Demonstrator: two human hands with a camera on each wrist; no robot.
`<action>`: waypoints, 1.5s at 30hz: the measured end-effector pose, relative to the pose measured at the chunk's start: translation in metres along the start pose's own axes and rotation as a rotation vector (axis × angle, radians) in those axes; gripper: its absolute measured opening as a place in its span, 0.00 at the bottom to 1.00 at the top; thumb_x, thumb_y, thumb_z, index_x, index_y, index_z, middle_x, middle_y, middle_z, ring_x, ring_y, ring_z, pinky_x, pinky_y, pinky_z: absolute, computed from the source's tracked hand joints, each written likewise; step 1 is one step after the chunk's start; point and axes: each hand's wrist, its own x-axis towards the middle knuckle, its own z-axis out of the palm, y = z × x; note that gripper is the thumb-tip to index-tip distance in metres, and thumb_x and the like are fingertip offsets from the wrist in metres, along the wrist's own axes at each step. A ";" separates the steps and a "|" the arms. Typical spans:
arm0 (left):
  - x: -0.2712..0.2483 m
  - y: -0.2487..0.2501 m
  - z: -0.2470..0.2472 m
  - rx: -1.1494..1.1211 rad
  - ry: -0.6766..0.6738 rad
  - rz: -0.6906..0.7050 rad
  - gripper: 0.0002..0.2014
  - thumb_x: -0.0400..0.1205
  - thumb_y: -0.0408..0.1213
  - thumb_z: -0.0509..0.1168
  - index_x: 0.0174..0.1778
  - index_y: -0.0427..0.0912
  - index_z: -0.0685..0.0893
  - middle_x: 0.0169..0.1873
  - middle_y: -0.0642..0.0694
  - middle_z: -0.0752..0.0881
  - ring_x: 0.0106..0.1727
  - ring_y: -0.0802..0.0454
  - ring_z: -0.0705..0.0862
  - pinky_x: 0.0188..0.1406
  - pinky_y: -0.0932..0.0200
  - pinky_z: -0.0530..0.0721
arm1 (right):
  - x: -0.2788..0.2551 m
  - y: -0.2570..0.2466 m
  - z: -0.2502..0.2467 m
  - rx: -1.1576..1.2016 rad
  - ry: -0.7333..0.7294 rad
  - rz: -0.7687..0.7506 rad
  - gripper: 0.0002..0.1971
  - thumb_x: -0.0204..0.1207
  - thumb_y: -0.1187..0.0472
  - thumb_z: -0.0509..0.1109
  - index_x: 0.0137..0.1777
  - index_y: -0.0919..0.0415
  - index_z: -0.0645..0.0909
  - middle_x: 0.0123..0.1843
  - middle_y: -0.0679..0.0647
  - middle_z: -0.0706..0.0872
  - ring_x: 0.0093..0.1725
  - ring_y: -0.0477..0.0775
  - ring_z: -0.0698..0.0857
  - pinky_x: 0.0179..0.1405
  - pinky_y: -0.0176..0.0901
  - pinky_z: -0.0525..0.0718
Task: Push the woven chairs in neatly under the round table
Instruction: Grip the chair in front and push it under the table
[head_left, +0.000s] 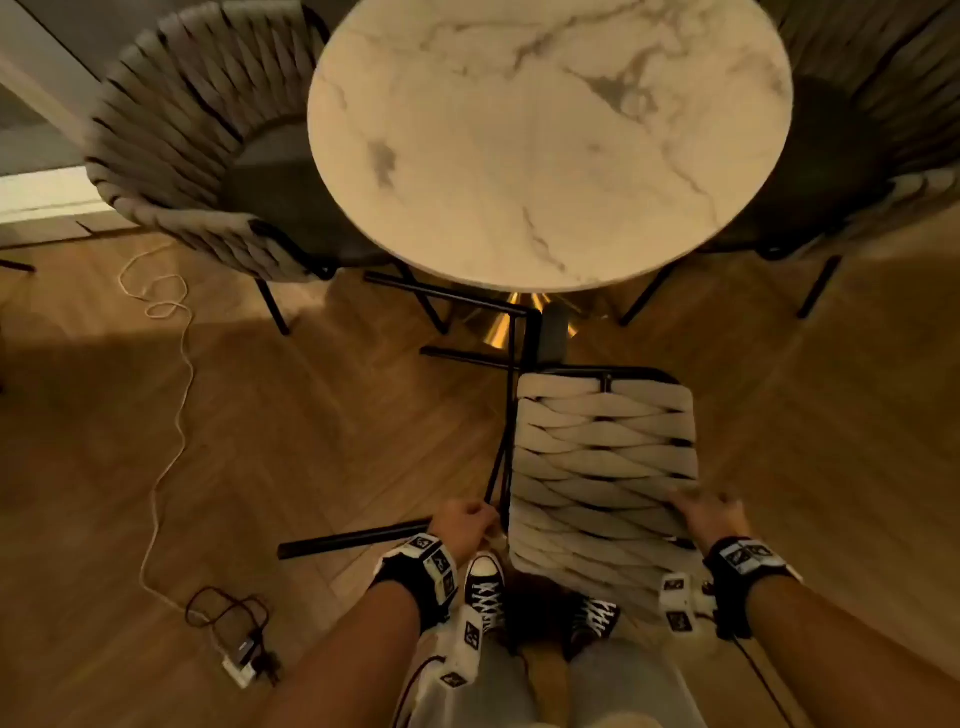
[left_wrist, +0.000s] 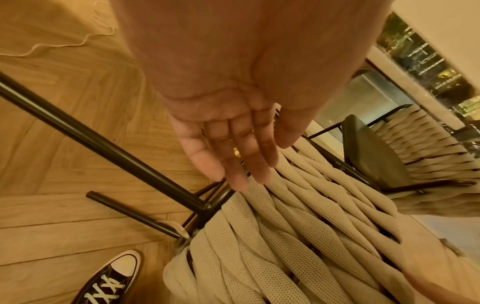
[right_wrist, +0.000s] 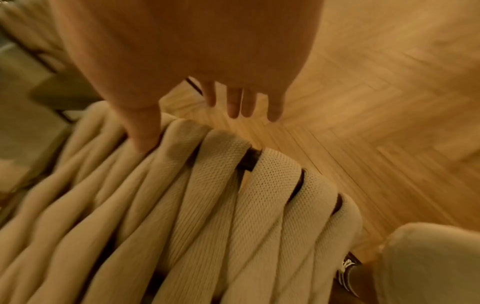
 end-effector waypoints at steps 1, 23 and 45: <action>0.011 0.000 0.010 -0.003 0.020 -0.008 0.12 0.85 0.37 0.66 0.36 0.45 0.87 0.31 0.46 0.89 0.29 0.55 0.85 0.23 0.67 0.79 | 0.007 -0.002 0.001 0.041 -0.041 0.003 0.59 0.51 0.29 0.81 0.80 0.57 0.65 0.77 0.64 0.75 0.68 0.71 0.79 0.64 0.64 0.81; 0.055 0.002 -0.003 -0.582 0.090 -0.293 0.50 0.55 0.82 0.69 0.67 0.52 0.83 0.61 0.41 0.88 0.60 0.30 0.86 0.53 0.22 0.84 | -0.184 -0.090 0.011 0.171 -0.370 -0.642 0.27 0.67 0.32 0.73 0.58 0.50 0.84 0.54 0.47 0.91 0.56 0.46 0.88 0.60 0.56 0.87; -0.040 -0.007 -0.149 -0.559 0.006 -0.157 0.31 0.75 0.71 0.63 0.58 0.47 0.85 0.50 0.41 0.90 0.55 0.38 0.87 0.59 0.36 0.85 | -0.163 -0.073 0.055 -0.024 -0.015 -0.406 0.08 0.74 0.66 0.71 0.43 0.50 0.85 0.47 0.58 0.92 0.52 0.63 0.87 0.51 0.47 0.85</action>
